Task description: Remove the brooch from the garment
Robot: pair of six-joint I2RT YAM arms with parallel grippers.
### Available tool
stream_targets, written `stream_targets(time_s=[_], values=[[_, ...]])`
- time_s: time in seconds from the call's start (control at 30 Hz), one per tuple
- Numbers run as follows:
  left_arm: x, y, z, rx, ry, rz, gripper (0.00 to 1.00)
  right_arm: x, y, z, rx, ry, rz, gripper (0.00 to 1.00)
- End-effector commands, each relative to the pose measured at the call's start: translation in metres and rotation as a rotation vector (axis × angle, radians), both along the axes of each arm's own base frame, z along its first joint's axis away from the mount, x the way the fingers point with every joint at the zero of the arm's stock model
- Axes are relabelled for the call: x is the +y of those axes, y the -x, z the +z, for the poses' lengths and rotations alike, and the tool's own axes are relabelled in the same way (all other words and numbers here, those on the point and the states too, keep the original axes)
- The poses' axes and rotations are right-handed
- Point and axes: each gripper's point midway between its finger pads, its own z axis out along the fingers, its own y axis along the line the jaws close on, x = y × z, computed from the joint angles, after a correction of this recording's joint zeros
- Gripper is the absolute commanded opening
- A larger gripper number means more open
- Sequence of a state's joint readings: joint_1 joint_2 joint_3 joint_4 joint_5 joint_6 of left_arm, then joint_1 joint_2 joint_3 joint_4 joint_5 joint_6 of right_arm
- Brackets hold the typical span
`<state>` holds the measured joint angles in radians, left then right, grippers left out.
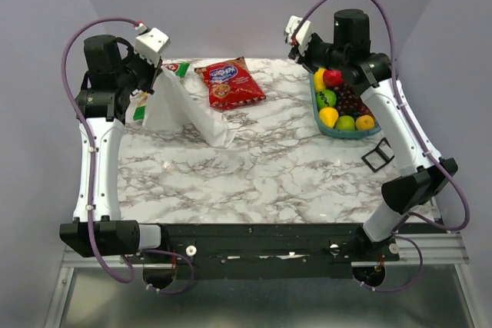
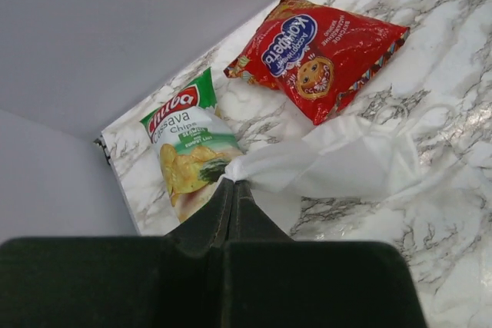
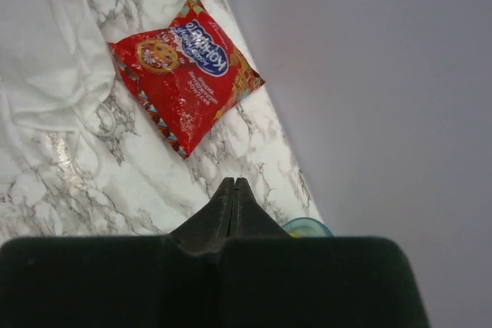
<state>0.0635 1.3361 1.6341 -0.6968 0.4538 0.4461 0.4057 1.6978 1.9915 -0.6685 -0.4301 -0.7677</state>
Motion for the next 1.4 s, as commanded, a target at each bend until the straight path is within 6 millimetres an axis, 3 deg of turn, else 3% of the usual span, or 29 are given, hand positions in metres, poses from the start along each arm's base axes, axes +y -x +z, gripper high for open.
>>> stream_targets(time_s=[0.0,0.1,0.13,0.17,0.23,0.27,0.3,0.37,0.43,0.5,0.53,0.63,0.8,1.07,1.17,1.33,1.37], values=[[-0.014,0.016,-0.017,0.057,0.04,-0.049,0.0,0.007,0.025,-0.061,0.166,0.05,0.094,0.09],[-0.014,0.029,-0.056,0.153,0.01,-0.053,0.0,0.024,0.042,-0.109,0.193,0.163,0.214,0.26],[-0.011,0.033,-0.063,0.158,-0.005,-0.044,0.0,0.031,0.052,-0.139,0.228,0.211,0.245,0.29],[-0.009,0.037,-0.086,0.206,-0.016,-0.034,0.0,0.036,0.054,-0.156,0.232,0.24,0.266,0.32],[0.0,0.039,-0.102,0.213,-0.052,0.002,0.0,0.051,0.056,-0.191,0.234,0.299,0.317,0.33],[0.003,0.043,-0.121,0.252,-0.061,0.014,0.0,0.058,0.055,-0.199,0.241,0.309,0.328,0.34],[0.004,0.043,-0.128,0.264,-0.063,0.023,0.0,0.064,0.052,-0.225,0.299,0.329,0.333,0.34],[0.005,0.043,-0.15,0.317,-0.051,0.033,0.0,0.08,0.044,-0.227,0.313,0.317,0.333,0.34],[0.003,0.036,-0.169,0.36,-0.027,0.04,0.0,0.094,0.04,-0.253,0.384,0.322,0.328,0.34],[0.001,0.031,-0.187,0.41,0.005,0.057,0.0,0.106,0.033,-0.258,0.404,0.309,0.328,0.34],[0.002,0.024,-0.203,0.452,0.012,0.069,0.0,0.115,0.035,-0.278,0.436,0.328,0.344,0.34],[0.004,0.014,-0.234,0.556,0.031,0.108,0.0,0.131,0.031,-0.292,0.42,0.368,0.37,0.34],[0.002,0.004,-0.242,0.594,0.086,0.147,0.0,0.142,0.025,-0.315,0.383,0.384,0.37,0.34],[-0.005,0.014,-0.236,0.614,0.139,0.151,0.0,0.148,0.021,-0.343,0.43,0.472,0.3,0.31],[-0.007,0.02,-0.233,0.612,0.144,0.144,0.0,0.141,0.03,-0.369,0.518,0.546,0.3,0.28],[-0.006,0.027,-0.232,0.595,0.135,0.134,0.0,0.13,0.047,-0.38,0.594,0.605,0.313,0.23],[-0.006,0.029,-0.234,0.599,0.131,0.132,0.0,0.127,0.05,-0.379,0.601,0.613,0.315,0.18]])
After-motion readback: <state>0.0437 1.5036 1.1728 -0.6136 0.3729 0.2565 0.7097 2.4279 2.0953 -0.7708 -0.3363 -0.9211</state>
